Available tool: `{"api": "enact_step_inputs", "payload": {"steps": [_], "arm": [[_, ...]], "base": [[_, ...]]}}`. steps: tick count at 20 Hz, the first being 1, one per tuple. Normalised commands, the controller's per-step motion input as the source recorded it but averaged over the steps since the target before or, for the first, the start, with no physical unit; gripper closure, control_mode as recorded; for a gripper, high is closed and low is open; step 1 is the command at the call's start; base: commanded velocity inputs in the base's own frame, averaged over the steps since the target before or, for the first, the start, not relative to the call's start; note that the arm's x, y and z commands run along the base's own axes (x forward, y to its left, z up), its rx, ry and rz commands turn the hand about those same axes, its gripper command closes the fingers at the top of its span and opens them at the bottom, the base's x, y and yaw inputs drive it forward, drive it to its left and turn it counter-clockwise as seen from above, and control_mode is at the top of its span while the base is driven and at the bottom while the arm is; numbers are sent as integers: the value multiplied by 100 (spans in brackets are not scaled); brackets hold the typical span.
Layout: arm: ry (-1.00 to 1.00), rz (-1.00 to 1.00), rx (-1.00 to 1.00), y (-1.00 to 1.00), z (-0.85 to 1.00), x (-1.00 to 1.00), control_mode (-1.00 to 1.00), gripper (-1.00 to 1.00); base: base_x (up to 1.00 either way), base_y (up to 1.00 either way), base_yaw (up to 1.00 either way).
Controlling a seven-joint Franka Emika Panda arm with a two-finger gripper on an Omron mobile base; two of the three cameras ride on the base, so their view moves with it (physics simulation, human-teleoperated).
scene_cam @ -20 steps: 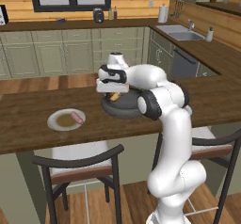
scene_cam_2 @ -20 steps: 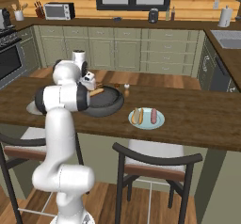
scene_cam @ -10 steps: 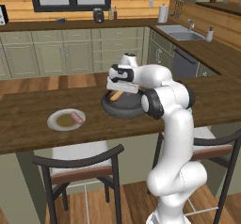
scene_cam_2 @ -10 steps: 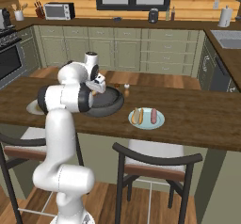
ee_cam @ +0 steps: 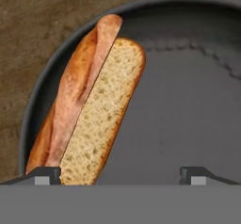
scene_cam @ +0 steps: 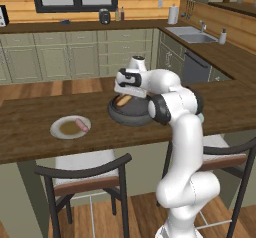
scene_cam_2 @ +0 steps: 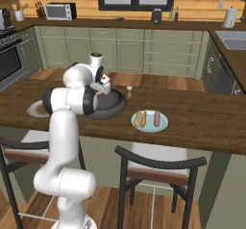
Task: Place one bun and one sausage from the bowl on each plate.
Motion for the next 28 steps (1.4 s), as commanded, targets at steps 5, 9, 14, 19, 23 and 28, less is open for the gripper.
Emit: {"api": "enact_step_inputs", "payload": {"steps": [5, 9, 14, 19, 23, 28], "arm": [[0, -8, 0, 0, 7, 3, -100, -100], [0, -7, 0, 0, 17, -10, -100, -100], [0, -8, 0, 0, 8, 0, -100, -100], [0, -6, 0, 7, -4, 7, -100, -100], [0, -5, 0, 19, -4, 22, -100, -100], [0, -2, 0, 9, -2, 20, -100, -100]], "base": [[0, 0, 0], [0, 0, 0], [0, 0, 0], [0, 0, 0], [0, 0, 0], [0, 0, 0]]}}
